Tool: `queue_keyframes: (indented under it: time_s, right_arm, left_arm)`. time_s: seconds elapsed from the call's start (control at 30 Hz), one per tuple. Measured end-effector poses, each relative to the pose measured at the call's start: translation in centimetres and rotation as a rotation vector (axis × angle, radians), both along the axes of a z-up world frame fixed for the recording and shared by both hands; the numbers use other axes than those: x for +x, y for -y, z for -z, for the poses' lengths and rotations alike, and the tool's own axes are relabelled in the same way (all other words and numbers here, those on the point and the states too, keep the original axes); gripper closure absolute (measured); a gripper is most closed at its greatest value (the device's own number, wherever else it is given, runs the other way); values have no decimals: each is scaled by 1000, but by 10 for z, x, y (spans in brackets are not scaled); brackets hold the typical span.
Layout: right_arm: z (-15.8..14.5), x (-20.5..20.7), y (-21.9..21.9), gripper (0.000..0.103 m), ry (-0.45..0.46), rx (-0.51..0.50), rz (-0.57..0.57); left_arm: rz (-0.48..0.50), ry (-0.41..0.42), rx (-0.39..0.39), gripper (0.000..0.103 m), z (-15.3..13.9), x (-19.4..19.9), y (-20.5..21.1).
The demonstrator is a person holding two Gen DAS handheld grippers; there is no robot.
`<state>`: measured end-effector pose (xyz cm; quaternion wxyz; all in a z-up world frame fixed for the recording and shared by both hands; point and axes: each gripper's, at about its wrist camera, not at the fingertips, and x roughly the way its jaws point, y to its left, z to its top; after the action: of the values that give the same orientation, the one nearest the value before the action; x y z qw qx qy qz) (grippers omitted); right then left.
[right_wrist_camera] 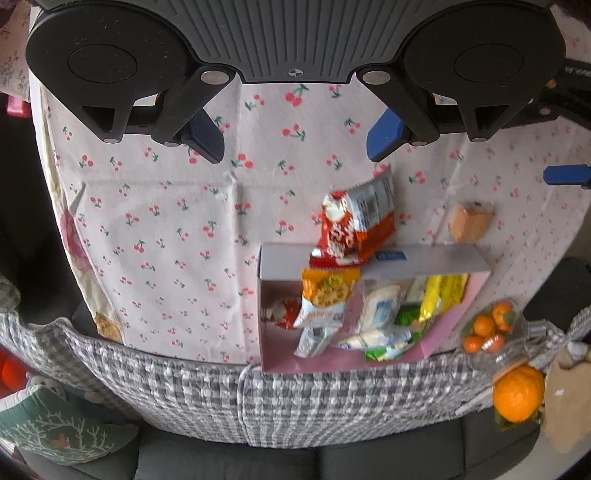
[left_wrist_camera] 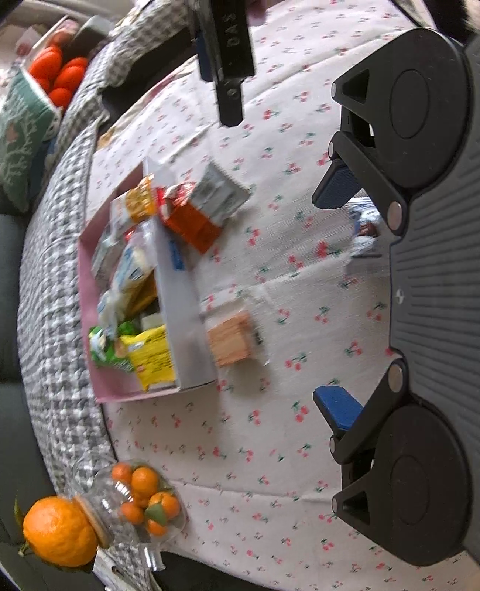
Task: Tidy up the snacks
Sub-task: 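Withdraw both open grippers from the box toward the loose snacks, then grasp the small silver candy packet on the cloth with the left gripper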
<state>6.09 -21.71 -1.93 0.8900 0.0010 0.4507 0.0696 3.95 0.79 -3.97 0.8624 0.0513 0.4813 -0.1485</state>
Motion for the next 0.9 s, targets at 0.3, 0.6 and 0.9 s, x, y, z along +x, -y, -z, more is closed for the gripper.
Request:
queue_keyframes:
  time_s: [0.3, 0.6, 0.9]
  right_arm:
    - [14, -1, -6, 16, -26, -43, -24]
    - [17, 0, -24, 16, -14, -58, -83]
    - [10, 3, -44, 16, 82, -16, -167]
  left_arm:
    - [97, -91, 9, 11, 20, -13, 12]
    - [105, -75, -5, 51, 24, -17, 8]
    - [95, -58, -7, 75, 22, -13, -7]
